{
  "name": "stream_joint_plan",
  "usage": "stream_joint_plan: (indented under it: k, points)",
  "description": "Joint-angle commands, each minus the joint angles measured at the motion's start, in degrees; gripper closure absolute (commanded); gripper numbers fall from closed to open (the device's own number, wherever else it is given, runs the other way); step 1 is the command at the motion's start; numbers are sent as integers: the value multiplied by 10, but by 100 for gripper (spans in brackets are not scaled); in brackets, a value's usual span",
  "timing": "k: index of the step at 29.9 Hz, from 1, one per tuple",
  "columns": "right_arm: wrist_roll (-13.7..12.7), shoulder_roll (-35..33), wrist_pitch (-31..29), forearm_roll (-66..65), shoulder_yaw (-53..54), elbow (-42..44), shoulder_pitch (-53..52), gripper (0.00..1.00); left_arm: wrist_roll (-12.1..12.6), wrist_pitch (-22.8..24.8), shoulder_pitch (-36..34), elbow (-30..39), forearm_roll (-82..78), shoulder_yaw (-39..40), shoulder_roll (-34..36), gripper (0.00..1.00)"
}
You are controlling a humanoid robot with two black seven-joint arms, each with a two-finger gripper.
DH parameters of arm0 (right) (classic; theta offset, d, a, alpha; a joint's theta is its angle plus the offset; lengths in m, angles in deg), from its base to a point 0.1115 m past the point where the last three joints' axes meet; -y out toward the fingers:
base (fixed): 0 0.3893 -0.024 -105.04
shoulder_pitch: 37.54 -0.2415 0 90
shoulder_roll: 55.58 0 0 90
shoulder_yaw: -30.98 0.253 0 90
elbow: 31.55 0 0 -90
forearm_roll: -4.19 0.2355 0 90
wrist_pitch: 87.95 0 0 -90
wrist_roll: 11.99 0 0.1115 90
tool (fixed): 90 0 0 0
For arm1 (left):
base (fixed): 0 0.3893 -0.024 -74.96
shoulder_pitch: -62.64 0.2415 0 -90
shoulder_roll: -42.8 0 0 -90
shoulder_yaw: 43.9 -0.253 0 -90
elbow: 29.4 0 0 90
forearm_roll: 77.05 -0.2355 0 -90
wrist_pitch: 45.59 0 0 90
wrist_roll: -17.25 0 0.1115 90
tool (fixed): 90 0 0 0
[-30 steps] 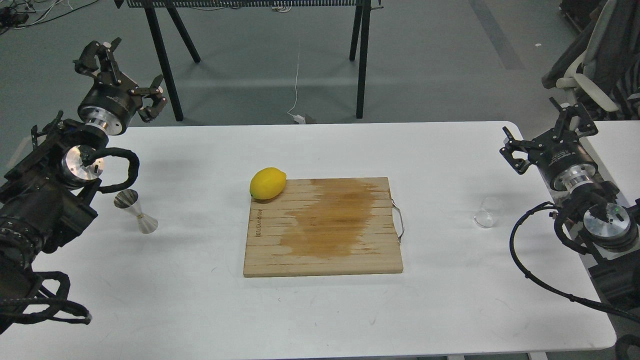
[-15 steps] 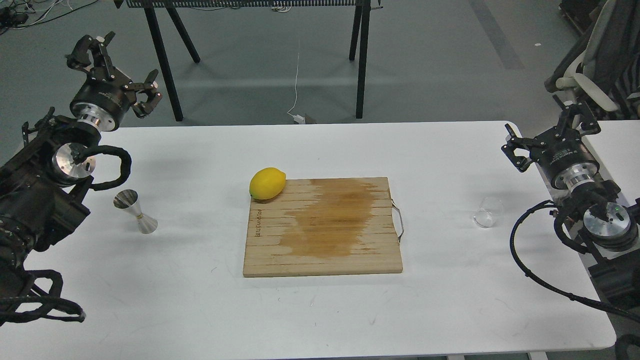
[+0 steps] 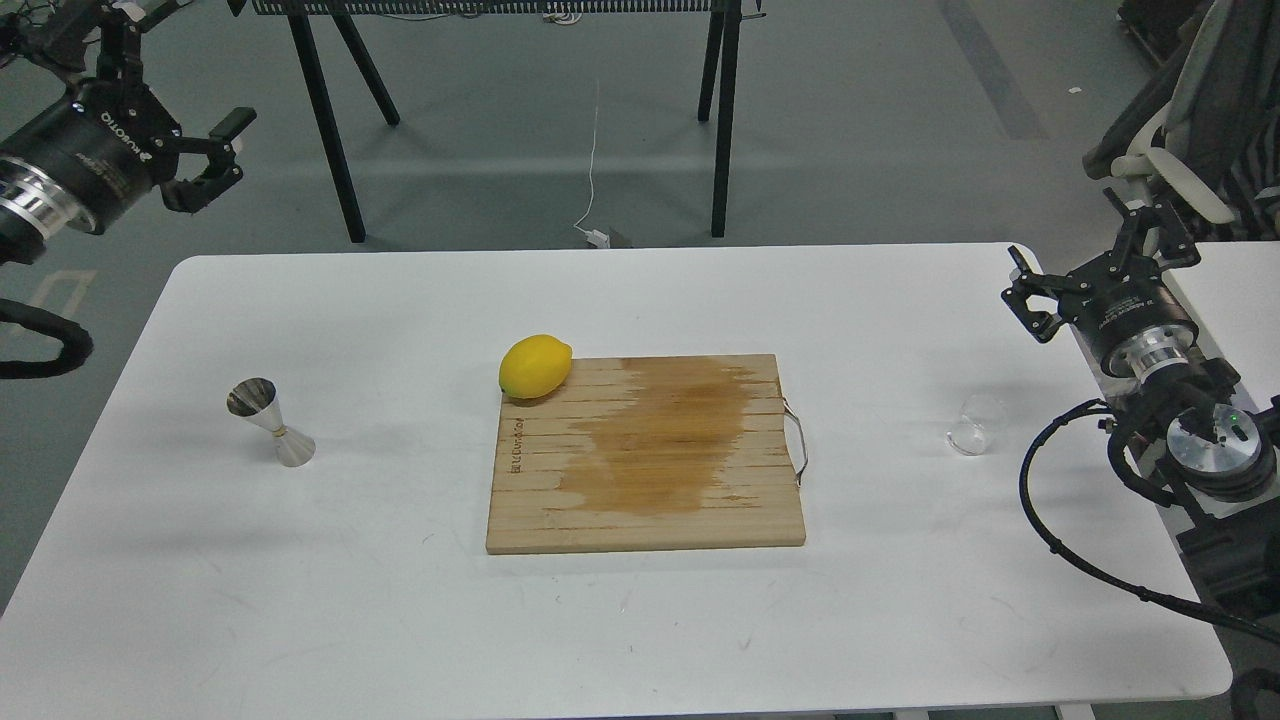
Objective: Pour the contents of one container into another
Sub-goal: 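Move the left gripper down toward the metal jigger, then grasp the metal jigger with the left gripper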
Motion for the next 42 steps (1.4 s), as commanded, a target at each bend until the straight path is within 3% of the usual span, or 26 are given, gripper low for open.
stream_joint_plan:
  k: [1,10,21,28,33,37,42]
  points:
    - [1,1,1,0,1,2,0,1,-1,-42,20,111,-88,-12,80,0]
    - [11,12,4,0,1,-1,0,1,-1,-75,76,276,-355,-59,257,0]
    - [24,35,6,1,7,-1,0,1,-8,-293,78,305,-682,-238,281,0]
    - [26,38,7,1,8,-2,-1,1,-1,-352,89,287,-801,-278,225,0]
    - [26,38,7,1,8,-1,-1,1,50,-386,134,228,-828,-277,159,0]
    - [26,38,8,1,8,-1,0,1,74,-396,161,181,-827,-276,113,0]
    - [26,38,8,0,8,1,1,1,86,-411,178,159,-828,-270,73,0]
